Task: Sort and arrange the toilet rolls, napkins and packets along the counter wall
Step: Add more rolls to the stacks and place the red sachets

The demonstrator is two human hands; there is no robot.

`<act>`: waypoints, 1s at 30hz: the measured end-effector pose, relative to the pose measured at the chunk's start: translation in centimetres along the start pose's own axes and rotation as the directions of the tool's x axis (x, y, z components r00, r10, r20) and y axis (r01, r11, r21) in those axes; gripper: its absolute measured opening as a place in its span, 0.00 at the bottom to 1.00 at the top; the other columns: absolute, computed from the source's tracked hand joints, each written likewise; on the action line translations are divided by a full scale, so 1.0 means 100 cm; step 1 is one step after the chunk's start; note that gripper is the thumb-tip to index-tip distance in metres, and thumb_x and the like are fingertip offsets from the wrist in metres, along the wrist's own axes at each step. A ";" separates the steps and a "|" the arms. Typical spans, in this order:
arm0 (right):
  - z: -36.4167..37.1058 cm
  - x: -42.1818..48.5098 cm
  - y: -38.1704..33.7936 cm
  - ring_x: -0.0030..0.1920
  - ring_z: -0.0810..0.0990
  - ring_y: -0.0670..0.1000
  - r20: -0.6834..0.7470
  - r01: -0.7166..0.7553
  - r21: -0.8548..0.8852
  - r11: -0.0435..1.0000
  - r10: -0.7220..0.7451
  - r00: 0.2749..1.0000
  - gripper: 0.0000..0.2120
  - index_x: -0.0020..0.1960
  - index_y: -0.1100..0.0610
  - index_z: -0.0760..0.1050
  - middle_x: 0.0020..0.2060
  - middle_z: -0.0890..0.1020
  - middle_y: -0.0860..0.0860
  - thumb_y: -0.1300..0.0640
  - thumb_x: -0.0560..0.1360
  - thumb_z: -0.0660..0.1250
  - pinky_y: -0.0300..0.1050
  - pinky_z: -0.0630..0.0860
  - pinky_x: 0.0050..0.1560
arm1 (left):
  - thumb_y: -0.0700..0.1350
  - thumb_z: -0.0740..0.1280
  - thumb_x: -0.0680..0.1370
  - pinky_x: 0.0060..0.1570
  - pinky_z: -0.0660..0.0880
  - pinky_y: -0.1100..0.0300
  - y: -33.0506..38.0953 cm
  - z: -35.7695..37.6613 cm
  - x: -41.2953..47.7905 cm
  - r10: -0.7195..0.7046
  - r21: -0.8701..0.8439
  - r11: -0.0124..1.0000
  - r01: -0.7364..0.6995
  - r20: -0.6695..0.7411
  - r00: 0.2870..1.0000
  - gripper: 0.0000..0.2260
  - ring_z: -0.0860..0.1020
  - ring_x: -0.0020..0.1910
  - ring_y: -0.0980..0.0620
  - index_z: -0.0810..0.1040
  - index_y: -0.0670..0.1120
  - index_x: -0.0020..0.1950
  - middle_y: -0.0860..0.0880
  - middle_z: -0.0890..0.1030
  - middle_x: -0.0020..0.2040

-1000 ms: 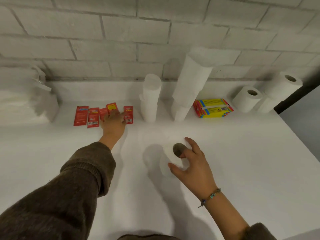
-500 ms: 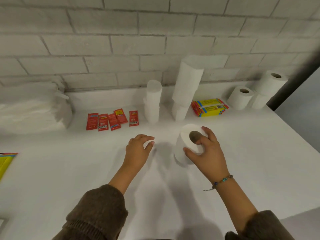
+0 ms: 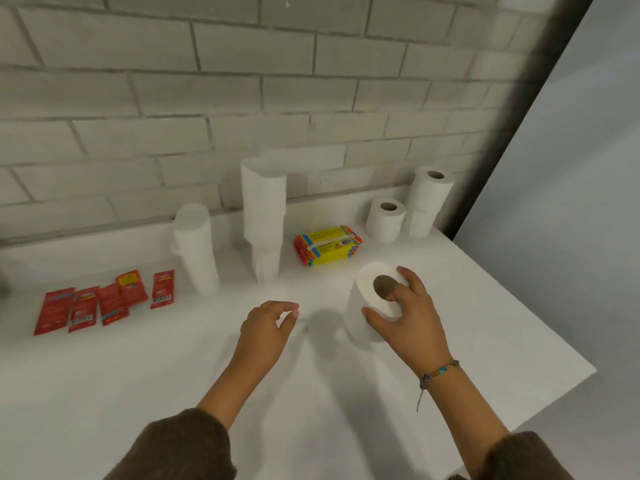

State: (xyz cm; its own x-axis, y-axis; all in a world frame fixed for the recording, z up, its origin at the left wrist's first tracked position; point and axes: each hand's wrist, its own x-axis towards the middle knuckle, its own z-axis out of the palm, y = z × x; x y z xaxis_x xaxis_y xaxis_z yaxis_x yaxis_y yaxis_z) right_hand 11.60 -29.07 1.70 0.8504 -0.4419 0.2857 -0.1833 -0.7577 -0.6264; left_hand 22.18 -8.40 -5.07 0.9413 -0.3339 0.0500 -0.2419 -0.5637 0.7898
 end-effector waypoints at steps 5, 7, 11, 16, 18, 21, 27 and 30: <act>-0.041 0.082 0.049 0.64 0.70 0.53 -0.013 0.054 -0.038 0.998 -0.054 0.998 0.17 0.50 0.55 0.77 0.70 0.65 0.48 0.48 0.66 0.74 0.39 0.68 0.56 | 0.51 0.62 0.78 0.59 0.73 0.53 0.031 0.055 0.030 -0.056 0.022 0.998 0.056 0.006 0.998 0.10 0.76 0.55 0.53 0.80 0.54 0.57 0.54 0.79 0.59; -0.055 0.127 0.066 0.64 0.70 0.54 -0.022 0.085 -0.043 0.995 -0.086 0.996 0.17 0.50 0.56 0.77 0.70 0.65 0.50 0.49 0.66 0.75 0.40 0.68 0.57 | 0.52 0.62 0.78 0.60 0.73 0.53 0.046 0.078 0.043 -0.068 0.074 0.995 0.067 0.015 0.998 0.11 0.76 0.56 0.52 0.79 0.55 0.57 0.54 0.79 0.59; -0.062 0.223 0.087 0.64 0.72 0.54 -0.012 0.145 -0.041 0.989 -0.146 0.989 0.18 0.53 0.56 0.77 0.70 0.66 0.53 0.49 0.67 0.74 0.40 0.67 0.60 | 0.52 0.61 0.78 0.61 0.71 0.54 0.067 0.112 0.058 -0.098 0.132 0.987 0.095 0.019 0.995 0.11 0.75 0.57 0.53 0.79 0.55 0.58 0.54 0.79 0.59; -0.039 0.325 0.100 0.65 0.72 0.55 0.096 0.132 -0.035 0.991 -0.128 0.987 0.22 0.59 0.60 0.75 0.71 0.64 0.55 0.50 0.70 0.72 0.42 0.68 0.61 | 0.53 0.60 0.79 0.63 0.68 0.58 0.078 0.132 0.069 -0.157 0.233 0.961 0.152 0.007 0.987 0.13 0.74 0.61 0.54 0.78 0.55 0.60 0.55 0.78 0.62; -0.022 0.349 0.107 0.66 0.71 0.55 0.133 0.137 -0.041 0.990 -0.131 0.982 0.23 0.60 0.61 0.74 0.71 0.64 0.56 0.50 0.70 0.71 0.45 0.67 0.63 | 0.53 0.59 0.79 0.60 0.64 0.62 0.080 0.135 0.073 -0.181 0.262 0.949 0.175 -0.003 0.984 0.13 0.72 0.62 0.55 0.77 0.56 0.61 0.56 0.77 0.62; 0.001 0.366 0.121 0.71 0.63 0.53 0.205 0.130 -0.060 0.990 -0.116 0.972 0.25 0.65 0.59 0.71 0.71 0.64 0.57 0.49 0.71 0.70 0.44 0.62 0.67 | 0.54 0.58 0.80 0.56 0.60 0.65 0.082 0.136 0.080 -0.212 0.275 0.938 0.212 -0.030 0.977 0.14 0.71 0.63 0.56 0.76 0.56 0.62 0.57 0.76 0.63; 0.015 0.372 0.136 0.67 0.69 0.55 0.223 0.140 -0.088 0.986 -0.117 0.968 0.25 0.64 0.58 0.72 0.69 0.67 0.56 0.49 0.70 0.70 0.45 0.66 0.63 | 0.53 0.58 0.80 0.61 0.63 0.61 0.080 0.137 0.090 -0.232 0.258 0.937 0.236 -0.046 0.972 0.13 0.71 0.63 0.55 0.76 0.56 0.62 0.57 0.77 0.63; 0.007 0.369 0.133 0.70 0.66 0.56 0.203 0.156 -0.100 0.983 -0.134 0.970 0.23 0.60 0.58 0.73 0.67 0.69 0.57 0.49 0.69 0.71 0.49 0.67 0.64 | 0.53 0.58 0.79 0.62 0.64 0.60 0.084 0.134 0.087 -0.224 0.231 0.944 0.235 -0.072 0.972 0.13 0.72 0.62 0.55 0.77 0.56 0.61 0.56 0.77 0.62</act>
State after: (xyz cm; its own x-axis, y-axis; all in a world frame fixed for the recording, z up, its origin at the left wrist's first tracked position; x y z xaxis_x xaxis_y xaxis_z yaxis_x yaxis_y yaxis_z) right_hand 40.90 -55.16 3.45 0.9494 -0.2301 0.2139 -0.0965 -0.8616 -0.4984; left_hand 25.18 -26.13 -6.19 0.9860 -0.1439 -0.0843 -0.0619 -0.7852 0.6161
